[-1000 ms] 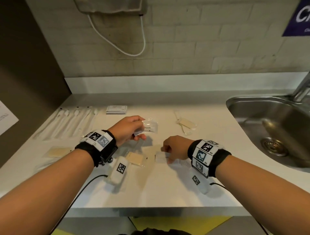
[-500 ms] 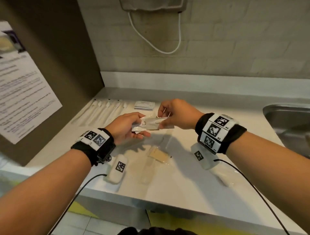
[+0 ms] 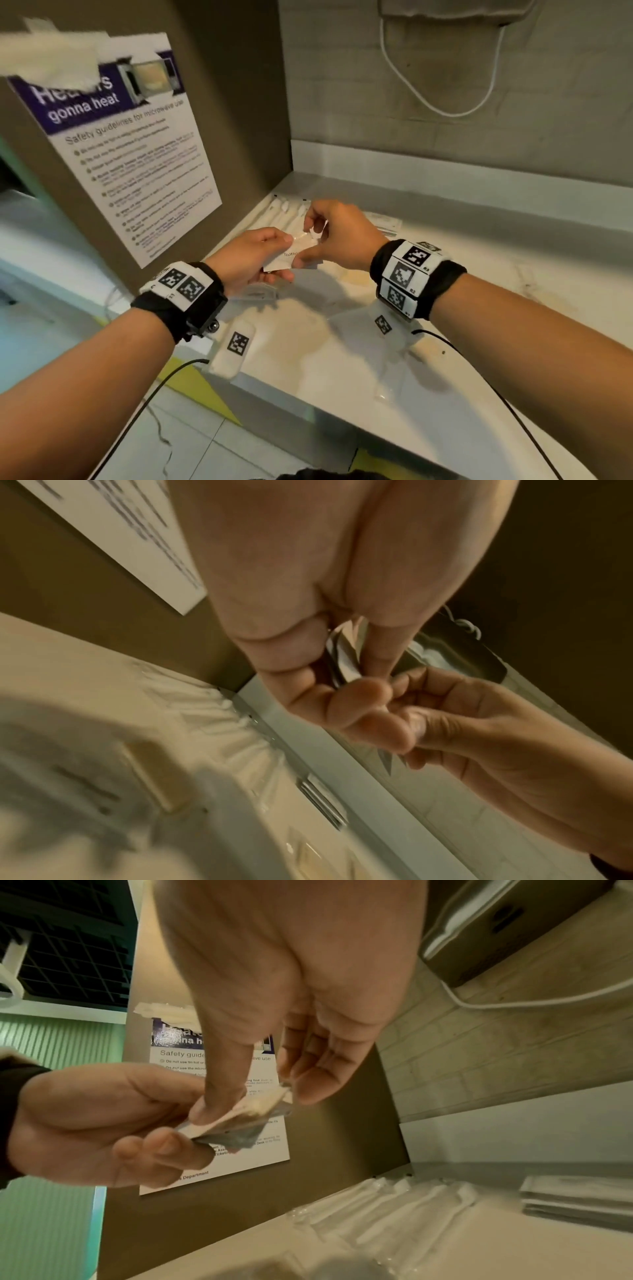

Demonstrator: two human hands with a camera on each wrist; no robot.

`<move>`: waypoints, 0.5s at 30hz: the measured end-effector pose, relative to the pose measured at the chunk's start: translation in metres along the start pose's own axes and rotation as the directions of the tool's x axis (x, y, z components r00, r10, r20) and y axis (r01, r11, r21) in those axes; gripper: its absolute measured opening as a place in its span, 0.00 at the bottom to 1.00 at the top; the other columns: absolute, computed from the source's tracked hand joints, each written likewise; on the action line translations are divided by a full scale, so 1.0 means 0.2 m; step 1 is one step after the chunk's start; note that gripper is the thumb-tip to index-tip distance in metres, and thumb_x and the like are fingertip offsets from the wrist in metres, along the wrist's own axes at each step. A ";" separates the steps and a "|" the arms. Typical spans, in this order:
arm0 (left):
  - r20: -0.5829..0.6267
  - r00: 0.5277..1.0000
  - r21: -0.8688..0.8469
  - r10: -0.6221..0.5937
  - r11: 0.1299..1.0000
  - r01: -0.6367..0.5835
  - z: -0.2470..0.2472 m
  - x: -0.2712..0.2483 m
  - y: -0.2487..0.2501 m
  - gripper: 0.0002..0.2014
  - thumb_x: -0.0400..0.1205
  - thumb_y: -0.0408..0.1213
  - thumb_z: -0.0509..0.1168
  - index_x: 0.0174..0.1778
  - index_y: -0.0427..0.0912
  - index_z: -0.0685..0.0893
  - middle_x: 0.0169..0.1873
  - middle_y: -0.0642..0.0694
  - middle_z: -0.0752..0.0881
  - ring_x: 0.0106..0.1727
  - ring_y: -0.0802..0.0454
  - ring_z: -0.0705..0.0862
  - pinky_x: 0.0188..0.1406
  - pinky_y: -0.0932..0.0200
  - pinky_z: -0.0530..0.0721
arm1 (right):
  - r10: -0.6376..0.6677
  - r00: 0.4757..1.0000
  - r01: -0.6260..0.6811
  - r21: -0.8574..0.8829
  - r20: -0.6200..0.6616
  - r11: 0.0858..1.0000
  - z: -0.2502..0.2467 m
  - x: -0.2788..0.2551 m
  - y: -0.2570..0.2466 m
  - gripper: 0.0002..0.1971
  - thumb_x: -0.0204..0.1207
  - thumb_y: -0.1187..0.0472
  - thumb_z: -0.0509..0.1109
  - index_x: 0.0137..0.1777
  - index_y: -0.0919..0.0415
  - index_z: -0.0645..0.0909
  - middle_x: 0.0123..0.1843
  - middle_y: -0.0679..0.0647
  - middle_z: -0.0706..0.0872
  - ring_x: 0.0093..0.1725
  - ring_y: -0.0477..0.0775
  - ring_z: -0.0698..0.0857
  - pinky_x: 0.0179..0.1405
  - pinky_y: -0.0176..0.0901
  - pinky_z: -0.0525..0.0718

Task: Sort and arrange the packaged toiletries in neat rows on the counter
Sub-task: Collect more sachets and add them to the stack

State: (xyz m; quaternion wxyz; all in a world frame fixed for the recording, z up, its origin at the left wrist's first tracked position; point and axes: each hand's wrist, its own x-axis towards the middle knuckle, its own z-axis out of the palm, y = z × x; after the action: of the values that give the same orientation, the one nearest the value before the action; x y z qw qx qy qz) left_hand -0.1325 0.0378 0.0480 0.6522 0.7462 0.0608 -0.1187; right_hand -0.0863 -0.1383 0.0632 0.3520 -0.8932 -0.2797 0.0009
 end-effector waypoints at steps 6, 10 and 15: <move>-0.217 0.976 -0.025 0.028 0.999 -0.034 -0.35 0.03 -0.04 0.08 0.89 0.39 0.58 0.53 0.41 0.81 0.46 0.40 0.88 0.29 0.53 0.87 0.35 0.56 0.77 | 0.033 0.993 -0.028 -0.044 0.109 0.999 0.21 0.15 0.03 0.15 0.70 0.56 0.79 0.53 0.60 0.81 0.48 0.52 0.83 0.37 0.46 0.78 0.40 0.38 0.77; -0.253 0.968 -0.076 0.005 0.997 -0.025 -0.49 0.08 -0.06 0.10 0.89 0.39 0.58 0.55 0.37 0.80 0.47 0.36 0.88 0.35 0.44 0.86 0.36 0.52 0.75 | 0.001 0.929 0.071 -0.182 0.370 0.981 0.39 0.19 -0.01 0.09 0.76 0.64 0.70 0.56 0.61 0.84 0.52 0.53 0.86 0.44 0.49 0.79 0.46 0.37 0.74; -0.209 0.977 -0.102 0.031 0.993 -0.053 -0.53 0.13 -0.06 0.07 0.89 0.38 0.58 0.50 0.41 0.80 0.45 0.37 0.88 0.30 0.47 0.87 0.26 0.59 0.72 | 0.008 0.844 0.178 -0.296 0.536 0.938 0.62 0.22 -0.03 0.06 0.76 0.63 0.66 0.49 0.50 0.80 0.53 0.55 0.79 0.51 0.54 0.78 0.50 0.42 0.74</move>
State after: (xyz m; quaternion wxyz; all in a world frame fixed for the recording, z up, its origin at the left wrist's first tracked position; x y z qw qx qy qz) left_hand -0.0998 0.1424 0.0417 0.6837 0.7196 0.1189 -0.0232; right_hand -0.0776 -0.0348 -0.0184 0.1042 -0.8912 -0.4015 0.1835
